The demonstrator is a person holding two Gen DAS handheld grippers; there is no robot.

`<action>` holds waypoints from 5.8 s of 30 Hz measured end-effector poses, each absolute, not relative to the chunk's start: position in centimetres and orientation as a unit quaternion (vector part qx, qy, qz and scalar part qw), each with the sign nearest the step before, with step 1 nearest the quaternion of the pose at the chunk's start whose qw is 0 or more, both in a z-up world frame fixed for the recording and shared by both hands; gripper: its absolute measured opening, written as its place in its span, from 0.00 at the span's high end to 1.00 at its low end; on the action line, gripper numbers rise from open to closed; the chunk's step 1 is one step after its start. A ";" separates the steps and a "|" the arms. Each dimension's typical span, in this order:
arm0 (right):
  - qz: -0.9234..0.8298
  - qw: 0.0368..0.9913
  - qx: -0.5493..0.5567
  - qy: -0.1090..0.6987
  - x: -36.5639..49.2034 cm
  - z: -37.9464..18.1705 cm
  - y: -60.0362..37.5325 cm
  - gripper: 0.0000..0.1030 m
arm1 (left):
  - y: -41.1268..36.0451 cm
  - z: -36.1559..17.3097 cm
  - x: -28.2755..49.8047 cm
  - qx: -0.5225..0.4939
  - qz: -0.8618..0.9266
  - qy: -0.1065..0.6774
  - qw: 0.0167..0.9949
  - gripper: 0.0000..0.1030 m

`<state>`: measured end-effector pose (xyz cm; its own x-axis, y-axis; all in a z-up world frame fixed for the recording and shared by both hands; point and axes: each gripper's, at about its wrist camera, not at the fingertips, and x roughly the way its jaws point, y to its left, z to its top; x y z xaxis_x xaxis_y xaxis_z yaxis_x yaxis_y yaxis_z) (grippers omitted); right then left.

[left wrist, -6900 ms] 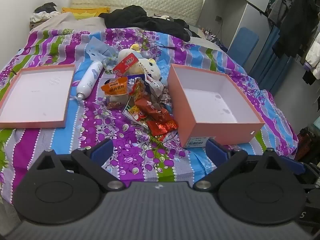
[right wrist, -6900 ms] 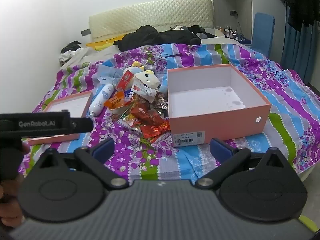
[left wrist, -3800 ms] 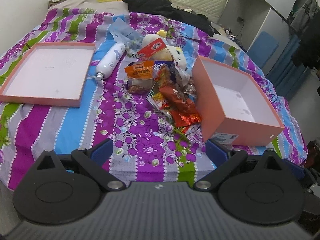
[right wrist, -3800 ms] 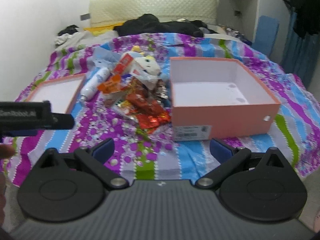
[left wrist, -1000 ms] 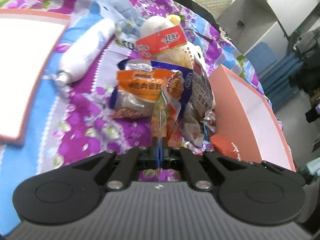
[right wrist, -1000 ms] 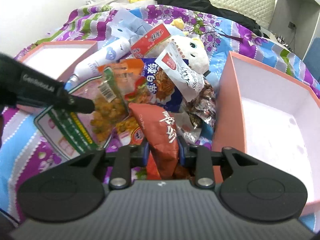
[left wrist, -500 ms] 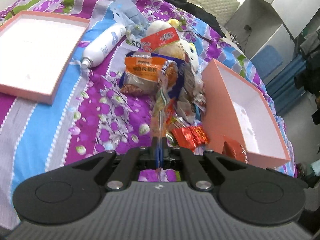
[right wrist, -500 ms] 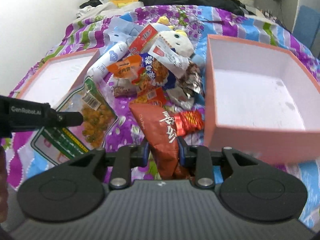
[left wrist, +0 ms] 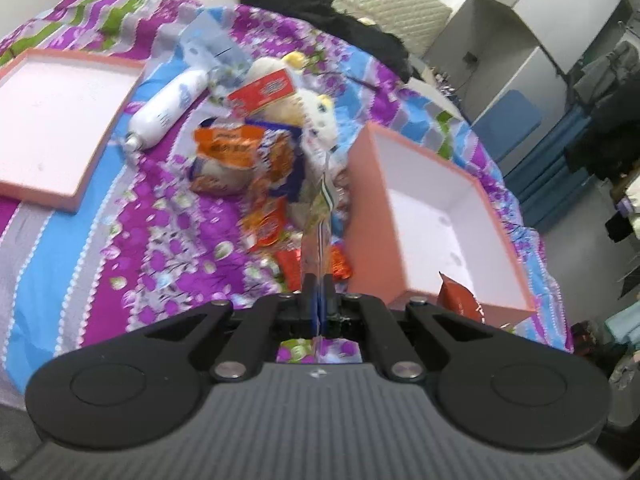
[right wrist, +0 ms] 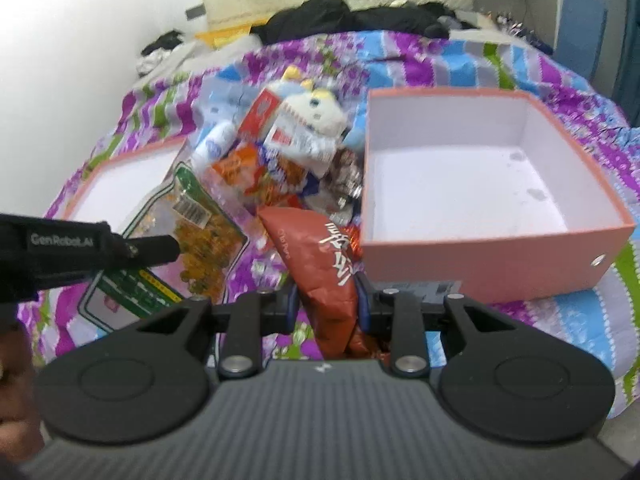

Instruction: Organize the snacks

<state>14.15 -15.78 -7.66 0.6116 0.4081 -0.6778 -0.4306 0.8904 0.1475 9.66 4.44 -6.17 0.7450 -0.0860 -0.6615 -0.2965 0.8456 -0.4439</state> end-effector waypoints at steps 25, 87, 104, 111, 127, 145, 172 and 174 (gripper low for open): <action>0.196 0.946 0.023 0.259 22.7 2.6 -22.1 0.69 | -2.7 4.3 22.6 -0.221 -0.062 0.289 0.929 0.98; 0.146 0.935 0.044 0.320 24.0 -1.1 -25.9 0.43 | -4.8 3.0 23.3 -0.118 -0.074 0.320 0.937 0.62; 0.185 0.944 0.040 0.271 11.8 -0.2 -22.4 0.43 | -0.5 2.3 7.9 -0.136 -0.030 0.277 0.951 0.47; 0.203 0.943 0.029 0.261 8.3 -1.6 -21.4 0.43 | 0.0 0.8 5.1 -0.138 -0.012 0.282 0.949 0.40; 0.236 0.924 -0.012 0.299 5.1 -6.7 -18.0 0.43 | 4.2 -4.1 1.5 -0.182 0.032 0.317 0.930 0.38; 0.268 0.912 -0.088 0.299 5.3 -11.0 -12.0 0.44 | 9.4 -9.3 0.9 -0.246 0.083 0.347 0.901 0.38; 0.301 0.875 -0.193 0.328 19.5 -19.1 -1.7 0.44 | 19.0 -17.9 21.8 -0.190 0.075 0.383 0.901 0.38; 0.305 0.870 -0.197 0.334 20.6 -19.9 -0.5 0.44 | 19.5 -18.8 24.1 -0.173 0.066 0.388 0.903 0.35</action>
